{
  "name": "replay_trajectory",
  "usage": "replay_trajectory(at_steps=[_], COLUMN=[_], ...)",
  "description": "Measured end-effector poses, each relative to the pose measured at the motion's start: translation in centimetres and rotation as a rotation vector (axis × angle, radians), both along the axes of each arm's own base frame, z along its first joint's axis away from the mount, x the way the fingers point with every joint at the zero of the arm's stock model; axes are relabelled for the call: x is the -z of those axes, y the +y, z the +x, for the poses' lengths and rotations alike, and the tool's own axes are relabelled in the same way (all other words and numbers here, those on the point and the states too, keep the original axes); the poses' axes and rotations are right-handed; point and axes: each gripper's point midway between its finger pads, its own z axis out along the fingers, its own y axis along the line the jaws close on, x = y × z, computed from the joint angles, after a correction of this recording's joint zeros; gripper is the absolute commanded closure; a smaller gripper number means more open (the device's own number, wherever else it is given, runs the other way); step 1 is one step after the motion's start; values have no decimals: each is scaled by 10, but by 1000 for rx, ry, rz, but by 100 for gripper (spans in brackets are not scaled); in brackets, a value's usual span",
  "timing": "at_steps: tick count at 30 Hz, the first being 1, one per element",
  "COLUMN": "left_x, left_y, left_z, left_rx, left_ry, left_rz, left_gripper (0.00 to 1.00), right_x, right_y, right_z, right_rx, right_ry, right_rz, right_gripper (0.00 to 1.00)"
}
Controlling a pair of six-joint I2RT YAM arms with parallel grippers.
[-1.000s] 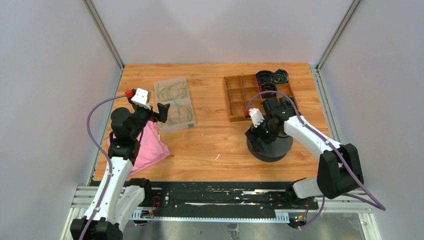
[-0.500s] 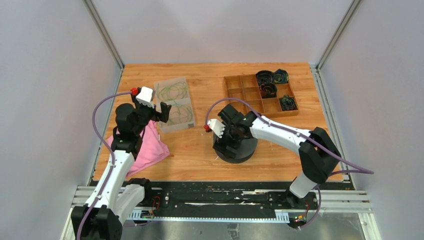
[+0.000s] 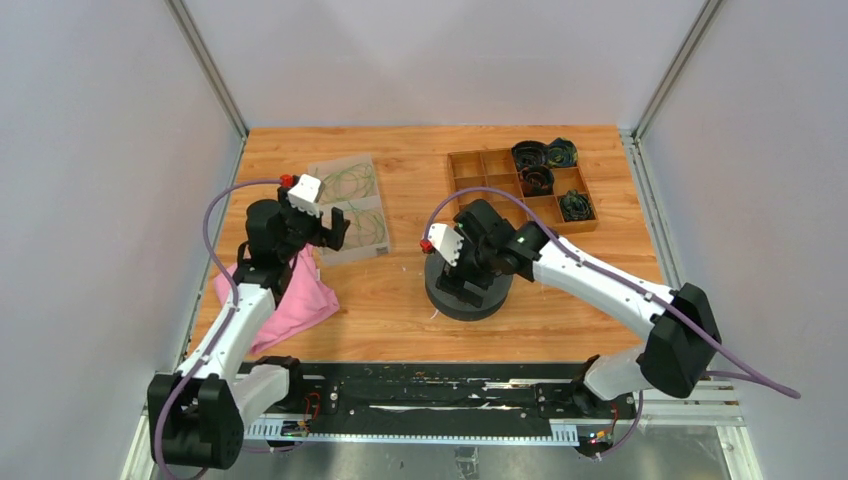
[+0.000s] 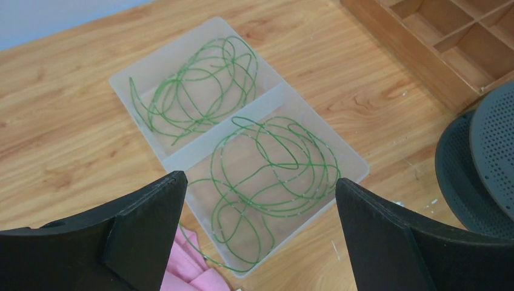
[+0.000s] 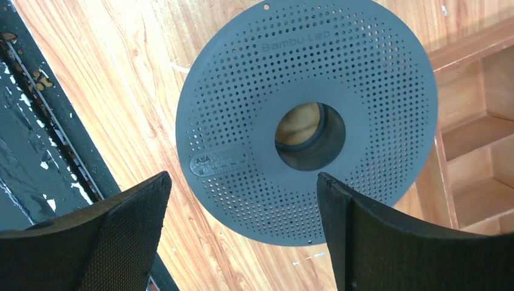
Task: Wrap the cables
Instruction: Move the cable reel to the center of the board.
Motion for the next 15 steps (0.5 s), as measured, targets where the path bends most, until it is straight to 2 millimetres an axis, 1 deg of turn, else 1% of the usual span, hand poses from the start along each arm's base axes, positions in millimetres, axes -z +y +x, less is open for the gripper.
replay_trajectory(at_steps=[3,6,7,10,13,15], left_x=[15,28,34,53,68,76], left_y=[-8,-18,-22,-31,-34,-33], left_z=[1,1,0,2,11,19], left_rx=[20,42,45,39,5,-31], left_ry=[47,89,110,204,293,340], left_rz=[4,9,12,17,22,30], left_gripper=[2,2,1,2,3,7], right_x=[-7,1,7,12,7,1], right_y=[-5,-16,-23,-34,-42,-43], right_z=[1,4,5,7,12,16], right_rx=[7,32,52,82,110,124], right_ry=[-25,-17,-10,-8,-25,-47], right_rz=[14,3,-5,-14,0,19], right_gripper=[12,12,12,12,12,12])
